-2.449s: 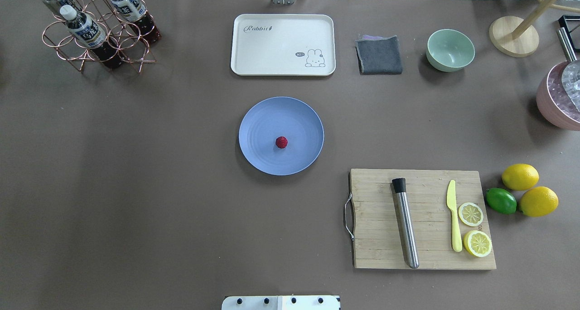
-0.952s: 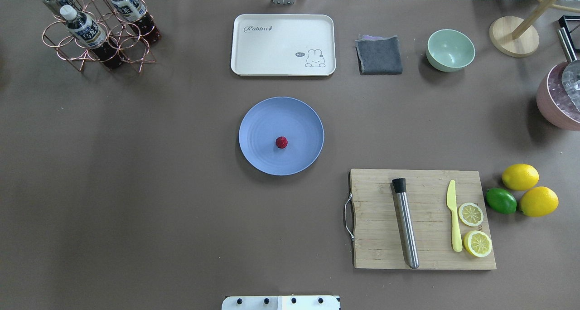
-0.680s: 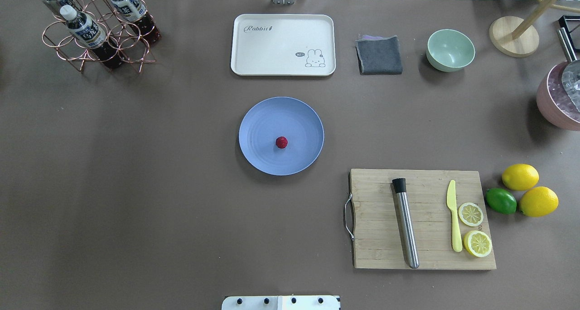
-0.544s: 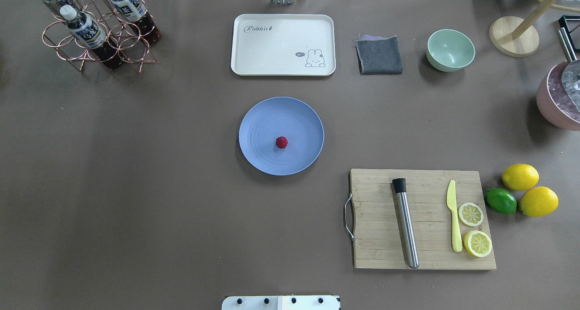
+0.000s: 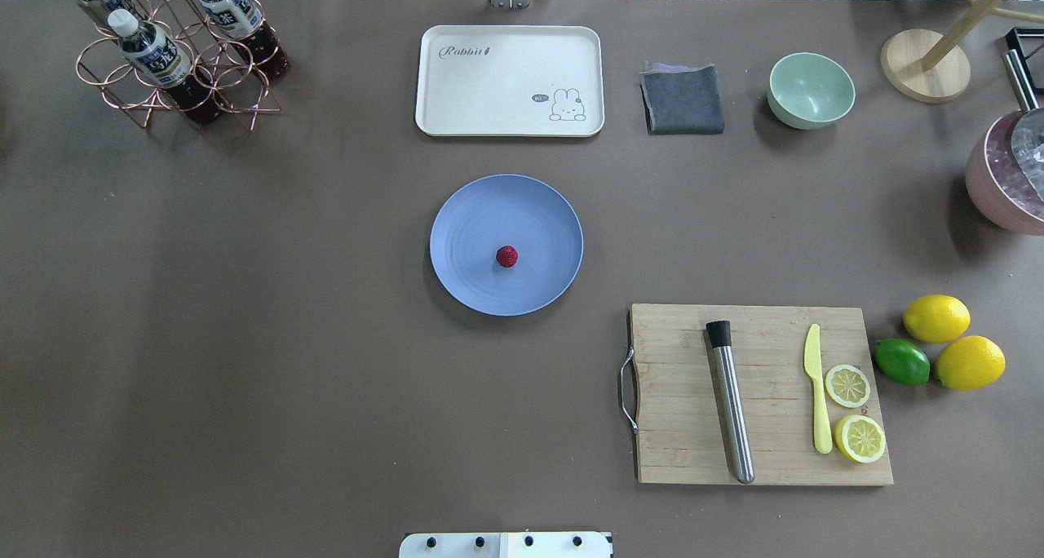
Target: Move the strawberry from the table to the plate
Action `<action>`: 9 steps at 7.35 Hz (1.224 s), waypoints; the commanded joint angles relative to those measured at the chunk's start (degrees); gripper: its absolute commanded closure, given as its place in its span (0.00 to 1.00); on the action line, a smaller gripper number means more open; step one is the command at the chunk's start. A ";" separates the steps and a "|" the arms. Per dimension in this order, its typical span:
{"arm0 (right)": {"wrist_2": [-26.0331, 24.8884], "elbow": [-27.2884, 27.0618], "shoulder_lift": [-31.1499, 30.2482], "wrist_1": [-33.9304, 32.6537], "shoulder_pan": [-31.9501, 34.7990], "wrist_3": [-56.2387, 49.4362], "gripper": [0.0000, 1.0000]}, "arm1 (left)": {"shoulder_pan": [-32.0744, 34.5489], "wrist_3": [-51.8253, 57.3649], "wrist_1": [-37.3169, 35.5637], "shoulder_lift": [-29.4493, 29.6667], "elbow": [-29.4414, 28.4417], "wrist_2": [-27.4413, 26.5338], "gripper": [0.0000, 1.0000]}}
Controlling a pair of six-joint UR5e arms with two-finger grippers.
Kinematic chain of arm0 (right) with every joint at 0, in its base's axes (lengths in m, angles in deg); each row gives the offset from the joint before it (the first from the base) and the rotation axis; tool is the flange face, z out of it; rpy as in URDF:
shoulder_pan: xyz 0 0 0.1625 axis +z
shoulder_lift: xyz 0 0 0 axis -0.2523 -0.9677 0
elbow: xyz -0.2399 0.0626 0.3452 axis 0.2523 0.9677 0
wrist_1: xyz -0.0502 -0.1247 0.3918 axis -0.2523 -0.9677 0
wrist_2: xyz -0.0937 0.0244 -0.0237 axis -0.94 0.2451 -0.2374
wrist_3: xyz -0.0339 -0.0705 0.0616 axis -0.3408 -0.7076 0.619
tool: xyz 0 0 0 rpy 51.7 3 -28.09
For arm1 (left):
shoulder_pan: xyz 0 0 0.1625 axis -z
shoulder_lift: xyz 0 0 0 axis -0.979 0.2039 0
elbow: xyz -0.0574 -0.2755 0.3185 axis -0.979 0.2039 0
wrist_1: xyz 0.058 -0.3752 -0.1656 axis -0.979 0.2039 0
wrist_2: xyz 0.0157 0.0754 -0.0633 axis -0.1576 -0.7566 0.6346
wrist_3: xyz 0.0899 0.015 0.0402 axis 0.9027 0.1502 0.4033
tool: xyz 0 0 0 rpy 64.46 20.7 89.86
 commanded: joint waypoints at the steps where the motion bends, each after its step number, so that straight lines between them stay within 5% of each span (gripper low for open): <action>1: 1.15 0.47 -0.10 -0.07 0.00 0.21 0.00 | 0.08 -0.08 0.11 -0.44 -0.07 -0.06 0.02; 9: 1.59 0.48 -0.90 -0.07 0.00 -0.23 0.00 | 3.07 -0.17 0.29 -0.34 2.48 0.30 0.02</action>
